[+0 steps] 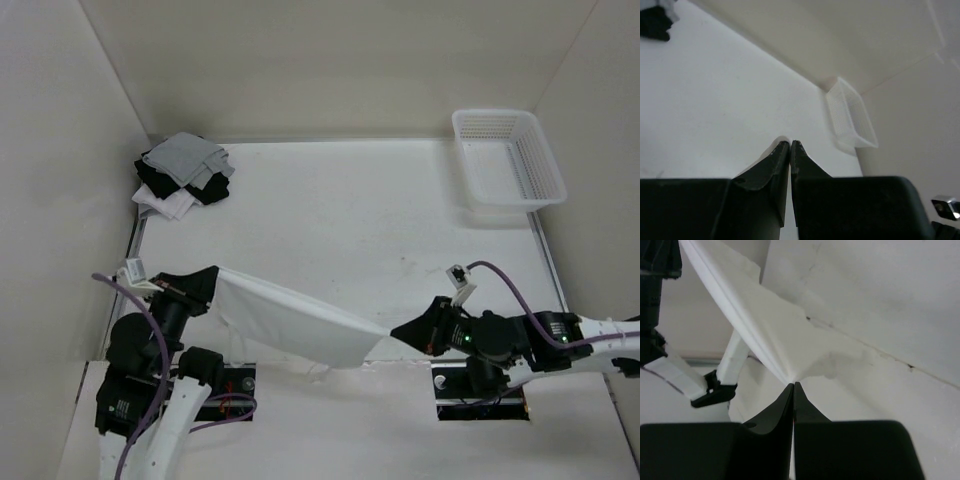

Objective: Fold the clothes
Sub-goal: Fold the tank top

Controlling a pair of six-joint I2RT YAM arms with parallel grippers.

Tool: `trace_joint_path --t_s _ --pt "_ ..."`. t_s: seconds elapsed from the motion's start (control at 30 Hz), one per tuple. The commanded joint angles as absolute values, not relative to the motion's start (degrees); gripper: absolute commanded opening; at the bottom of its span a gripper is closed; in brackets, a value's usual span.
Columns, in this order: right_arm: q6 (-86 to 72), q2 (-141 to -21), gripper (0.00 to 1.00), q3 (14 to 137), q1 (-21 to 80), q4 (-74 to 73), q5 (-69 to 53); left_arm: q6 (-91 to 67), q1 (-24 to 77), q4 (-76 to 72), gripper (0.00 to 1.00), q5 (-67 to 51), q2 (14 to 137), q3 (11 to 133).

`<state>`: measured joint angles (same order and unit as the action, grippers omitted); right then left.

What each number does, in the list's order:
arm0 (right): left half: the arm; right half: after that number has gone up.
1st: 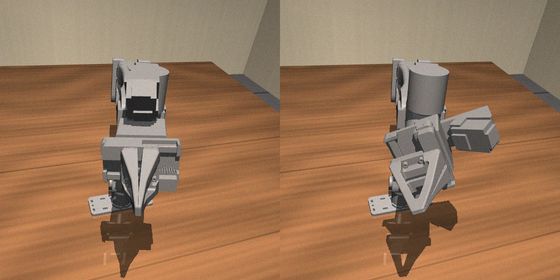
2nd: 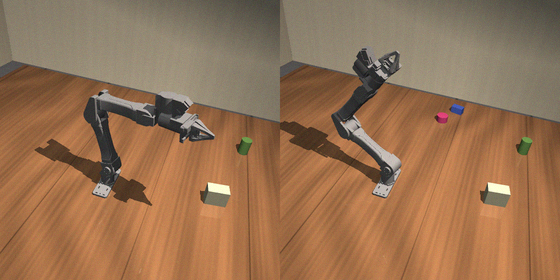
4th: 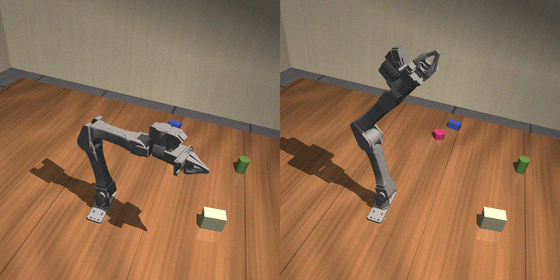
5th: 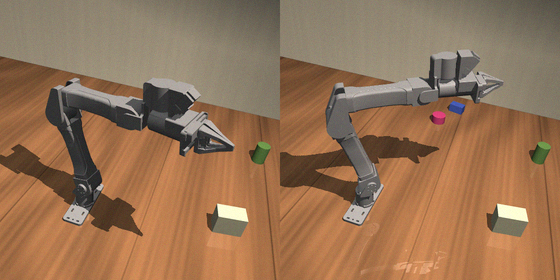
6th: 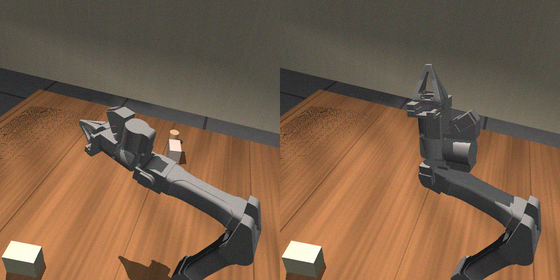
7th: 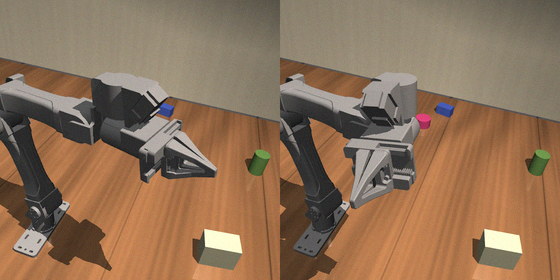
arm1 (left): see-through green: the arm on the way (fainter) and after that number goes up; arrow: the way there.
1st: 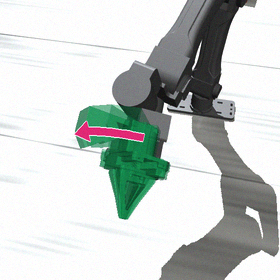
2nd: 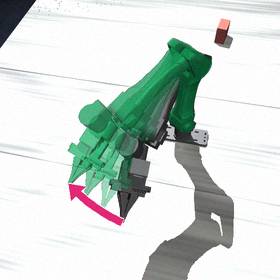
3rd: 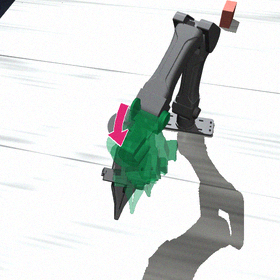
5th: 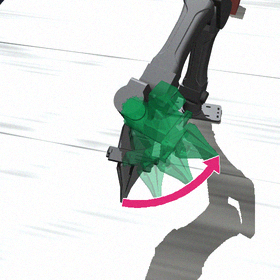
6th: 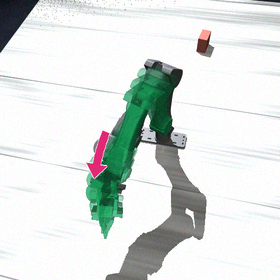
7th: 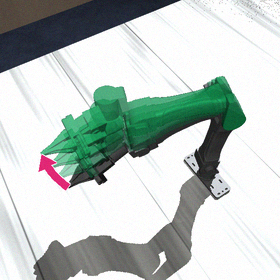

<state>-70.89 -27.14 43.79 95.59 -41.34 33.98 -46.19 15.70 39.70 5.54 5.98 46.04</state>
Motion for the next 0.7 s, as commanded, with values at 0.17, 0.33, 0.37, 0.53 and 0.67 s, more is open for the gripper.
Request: trace_joint_path --t_s 0.17,0.33,0.37,0.53,0.67 --pt "-56.1 -31.2 0.01 35.7 60.0 -29.4 14.0 -47.4 15.6 32.0 0.03 6.9 15.3 32.1" --pt "-49.1 -45.6 0.01 29.4 37.8 -7.9 -2.4 -49.6 15.4 13.7 0.03 8.1 28.2 25.8" --pt "-48.2 -48.7 0.01 29.5 35.3 -5.0 -2.8 -49.9 15.2 9.9 0.03 8.2 32.0 25.4" --pt "-45.1 -66.4 0.02 35.8 27.4 4.8 -4.4 -49.7 15.2 -7.5 0.03 10.2 53.2 29.0" --pt "-43.9 -78.6 0.02 42.8 24.4 7.6 -7.1 -48.7 14.9 -16.2 0.03 10.8 68.6 35.7"
